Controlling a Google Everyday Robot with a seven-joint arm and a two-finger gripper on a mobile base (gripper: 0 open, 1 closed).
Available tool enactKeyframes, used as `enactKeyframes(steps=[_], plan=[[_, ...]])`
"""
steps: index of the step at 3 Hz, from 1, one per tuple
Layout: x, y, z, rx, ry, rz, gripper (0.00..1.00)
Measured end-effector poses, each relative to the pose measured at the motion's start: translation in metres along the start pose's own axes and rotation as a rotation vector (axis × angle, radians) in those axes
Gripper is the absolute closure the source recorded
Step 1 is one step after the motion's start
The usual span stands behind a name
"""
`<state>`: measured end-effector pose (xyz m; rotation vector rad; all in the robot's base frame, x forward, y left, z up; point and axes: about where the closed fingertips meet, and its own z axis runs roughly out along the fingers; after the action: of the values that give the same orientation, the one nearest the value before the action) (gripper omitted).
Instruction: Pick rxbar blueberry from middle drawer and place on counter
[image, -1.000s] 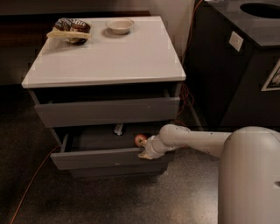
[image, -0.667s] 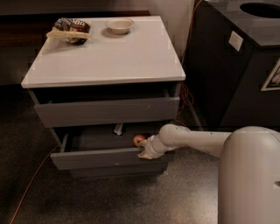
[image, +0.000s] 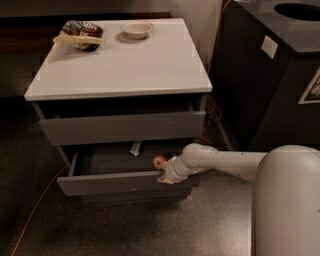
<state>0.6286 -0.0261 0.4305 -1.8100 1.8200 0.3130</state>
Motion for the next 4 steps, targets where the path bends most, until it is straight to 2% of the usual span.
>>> enactKeyframes(steps=[1,2,3,4], plan=[[0.000,0.000,0.000,0.000,0.000,0.000,0.58],[0.000,0.000,0.000,0.000,0.000,0.000,0.81],[-0.007,0.028,0.000,-0.035,-0.015,0.017,1.00],[-0.007,0.028,0.000,-0.035,-0.016,0.017,1.00]])
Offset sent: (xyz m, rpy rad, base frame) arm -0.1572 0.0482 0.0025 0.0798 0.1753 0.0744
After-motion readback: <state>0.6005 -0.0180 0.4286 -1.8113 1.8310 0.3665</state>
